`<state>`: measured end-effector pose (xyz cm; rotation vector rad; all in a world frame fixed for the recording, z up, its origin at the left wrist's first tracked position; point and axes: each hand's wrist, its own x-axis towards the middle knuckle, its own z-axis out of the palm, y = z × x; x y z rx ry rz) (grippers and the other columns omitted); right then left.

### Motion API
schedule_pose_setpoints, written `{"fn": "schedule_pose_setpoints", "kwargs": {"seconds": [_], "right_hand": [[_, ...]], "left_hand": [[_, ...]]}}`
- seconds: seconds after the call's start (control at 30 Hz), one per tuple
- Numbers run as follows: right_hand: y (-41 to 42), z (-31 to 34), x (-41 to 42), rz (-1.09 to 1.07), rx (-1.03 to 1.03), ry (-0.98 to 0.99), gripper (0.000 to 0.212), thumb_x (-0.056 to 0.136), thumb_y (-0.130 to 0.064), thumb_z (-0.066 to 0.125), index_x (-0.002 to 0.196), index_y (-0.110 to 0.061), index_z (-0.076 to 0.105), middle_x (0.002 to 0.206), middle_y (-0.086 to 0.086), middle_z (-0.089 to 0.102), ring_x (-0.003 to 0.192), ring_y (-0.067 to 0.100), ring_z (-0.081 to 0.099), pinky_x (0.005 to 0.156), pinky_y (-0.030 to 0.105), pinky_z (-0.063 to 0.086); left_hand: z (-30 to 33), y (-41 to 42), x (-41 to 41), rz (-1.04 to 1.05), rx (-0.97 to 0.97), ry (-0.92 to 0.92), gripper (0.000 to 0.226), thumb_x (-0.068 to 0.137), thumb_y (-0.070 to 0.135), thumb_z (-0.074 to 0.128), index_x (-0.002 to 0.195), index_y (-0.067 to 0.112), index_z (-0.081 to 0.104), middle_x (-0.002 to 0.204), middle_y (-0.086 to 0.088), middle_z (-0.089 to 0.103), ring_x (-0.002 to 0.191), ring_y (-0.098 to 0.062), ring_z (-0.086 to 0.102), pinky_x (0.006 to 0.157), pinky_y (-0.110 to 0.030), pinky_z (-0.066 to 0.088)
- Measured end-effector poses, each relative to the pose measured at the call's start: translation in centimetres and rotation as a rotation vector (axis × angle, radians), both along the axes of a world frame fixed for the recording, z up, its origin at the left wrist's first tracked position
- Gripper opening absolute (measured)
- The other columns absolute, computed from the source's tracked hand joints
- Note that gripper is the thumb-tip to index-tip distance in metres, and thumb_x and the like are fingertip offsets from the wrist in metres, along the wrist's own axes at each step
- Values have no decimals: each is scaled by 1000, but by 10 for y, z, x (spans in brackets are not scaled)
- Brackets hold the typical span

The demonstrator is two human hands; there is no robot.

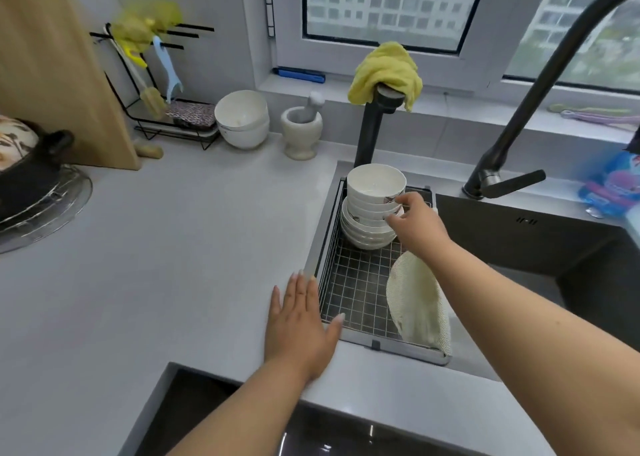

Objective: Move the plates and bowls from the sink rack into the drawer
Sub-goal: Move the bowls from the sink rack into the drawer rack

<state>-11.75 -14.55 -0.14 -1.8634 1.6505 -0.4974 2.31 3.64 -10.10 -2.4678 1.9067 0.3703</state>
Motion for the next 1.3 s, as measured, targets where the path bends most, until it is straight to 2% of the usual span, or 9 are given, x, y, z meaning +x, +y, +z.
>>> {"fn": "schedule_pose_setpoints", "kwargs": {"seconds": [0.1, 0.3, 0.47, 0.67, 0.77, 0.87, 1.0, 1.17, 1.3], "right_hand": [[-22, -5, 12, 7, -9, 82, 45, 91, -27, 54, 133, -25, 40, 103, 4, 62, 79, 23, 62, 65, 34, 51], [-45, -13, 24, 55, -9, 235, 35, 91, -30, 54, 124, -19, 50, 109, 9, 63, 92, 28, 60, 76, 38, 53], [-53, -15, 26, 56, -54, 237, 23, 90, -33, 59, 99, -12, 56, 95, 10, 65, 86, 28, 59, 69, 35, 47], [-49, -12, 28, 47, -132, 157, 21, 95, -29, 52, 105, -11, 49, 95, 12, 59, 86, 31, 56, 70, 38, 45], [-43, -5, 26, 13, -199, 70, 21, 96, -28, 50, 109, -11, 50, 95, 10, 56, 85, 28, 51, 68, 34, 40], [-28, 3, 21, 6, -286, -49, 17, 95, -26, 53, 103, -11, 51, 91, 5, 57, 78, 22, 50, 60, 30, 36], [6, 6, 7, 0, -313, -183, 20, 89, -31, 64, 93, -15, 54, 83, 0, 57, 77, 17, 52, 63, 27, 38], [63, 3, -15, 22, -276, -275, 24, 81, -33, 73, 87, -20, 53, 75, 1, 58, 71, 18, 54, 61, 29, 45], [110, 1, -36, 56, -253, -278, 28, 76, -34, 77, 78, -26, 50, 64, -4, 53, 62, 14, 48, 57, 28, 41]], "left_hand": [[0, -6, 4, -16, 3, -3, 79, 91, 64, 0, 146, 13, -24, 154, -6, -30, 139, -19, -33, 118, -45, -12], [0, -11, 7, -28, -2, 10, 81, 88, 65, -5, 148, 14, -21, 155, -5, -28, 140, -18, -32, 118, -45, -14], [2, -13, 8, -33, 2, 37, 90, 74, 66, -18, 148, 15, -21, 155, -4, -29, 140, -18, -33, 117, -45, -14], [2, -15, 8, -35, 4, 29, 88, 77, 66, -16, 148, 15, -21, 155, -5, -29, 140, -18, -33, 117, -45, -13], [0, -16, 8, -35, 2, 1, 81, 86, 65, -9, 148, 14, -20, 155, -5, -27, 141, -18, -31, 118, -45, -13], [-1, -16, 9, -37, 0, -12, 80, 89, 64, -2, 149, 14, -19, 156, -5, -25, 142, -18, -29, 118, -45, -13], [-2, -17, 10, -31, -16, 4, 79, 92, 64, 3, 151, 15, -15, 159, -4, -20, 143, -16, -26, 119, -45, -10], [2, -10, 16, -17, -76, 161, 77, 95, 62, 18, 153, 18, -5, 161, 3, -7, 146, -8, -14, 118, -31, -13], [7, 14, 16, 92, -144, 352, 70, 97, 53, 34, 154, 20, 10, 160, 6, 10, 147, -7, 4, 120, -27, -2]]}}
